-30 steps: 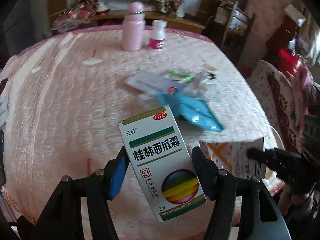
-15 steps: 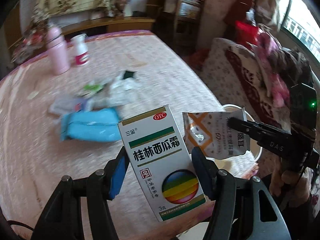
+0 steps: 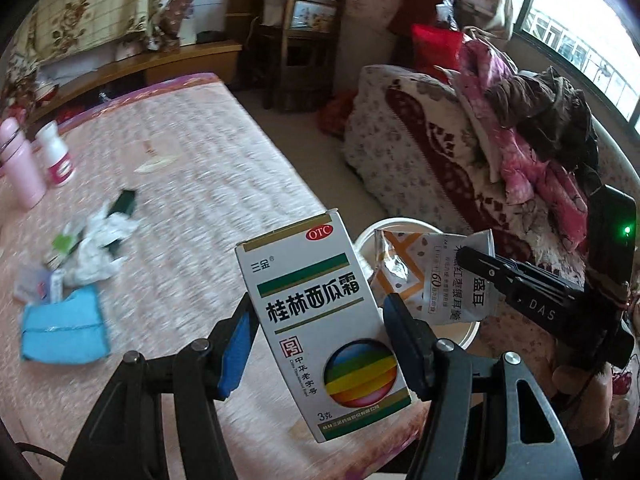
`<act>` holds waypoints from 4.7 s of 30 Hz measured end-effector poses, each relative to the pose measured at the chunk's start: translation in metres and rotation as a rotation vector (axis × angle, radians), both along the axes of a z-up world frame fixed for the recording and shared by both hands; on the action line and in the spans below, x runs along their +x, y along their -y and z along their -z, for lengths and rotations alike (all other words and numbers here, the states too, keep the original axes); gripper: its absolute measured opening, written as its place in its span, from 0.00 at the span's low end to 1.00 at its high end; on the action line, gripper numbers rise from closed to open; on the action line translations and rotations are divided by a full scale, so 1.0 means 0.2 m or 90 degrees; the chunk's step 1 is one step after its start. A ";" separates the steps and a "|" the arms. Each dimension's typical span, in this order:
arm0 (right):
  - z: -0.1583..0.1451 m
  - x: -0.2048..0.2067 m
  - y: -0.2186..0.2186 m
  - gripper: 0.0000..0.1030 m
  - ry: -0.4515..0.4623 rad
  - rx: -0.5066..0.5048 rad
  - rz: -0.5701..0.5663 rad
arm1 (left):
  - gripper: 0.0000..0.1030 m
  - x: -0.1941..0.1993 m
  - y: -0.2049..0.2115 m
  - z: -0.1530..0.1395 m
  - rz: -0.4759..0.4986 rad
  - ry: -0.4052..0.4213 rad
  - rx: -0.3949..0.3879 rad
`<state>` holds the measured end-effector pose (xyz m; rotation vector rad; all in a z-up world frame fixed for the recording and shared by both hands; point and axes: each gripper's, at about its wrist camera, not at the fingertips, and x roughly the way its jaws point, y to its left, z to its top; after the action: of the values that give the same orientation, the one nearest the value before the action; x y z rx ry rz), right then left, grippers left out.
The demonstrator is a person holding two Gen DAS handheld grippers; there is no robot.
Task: Collect trash
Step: 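Carry the medicine box and snack wrapper toward the white bucket, then open the left tool over the bucket while the right tool lowers and releases the wrapper, then move both tools back over the mattress toward the remaining trash, then grasp the blue wet-wipe pack with the left tool while the right tool grasps white plastic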
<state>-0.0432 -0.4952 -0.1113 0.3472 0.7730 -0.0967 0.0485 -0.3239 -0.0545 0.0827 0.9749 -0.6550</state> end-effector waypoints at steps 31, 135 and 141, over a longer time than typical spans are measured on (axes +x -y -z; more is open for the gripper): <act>0.17 -0.18 0.46 0.13 -0.074 -0.081 0.202 | 0.63 0.03 0.59 0.21 0.080 -0.029 0.000; 0.20 0.60 -1.34 0.95 -0.103 -0.025 -0.298 | 0.76 0.09 -1.92 0.23 -0.380 -0.087 -0.003; 0.19 0.66 -1.38 0.95 -0.087 -0.027 -0.284 | 0.76 0.22 -1.80 0.20 -0.399 -0.083 -0.083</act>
<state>0.0888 -0.2184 -0.1483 0.1222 0.9665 0.2848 0.0930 0.0367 -0.0955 -0.3734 1.0113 -0.1432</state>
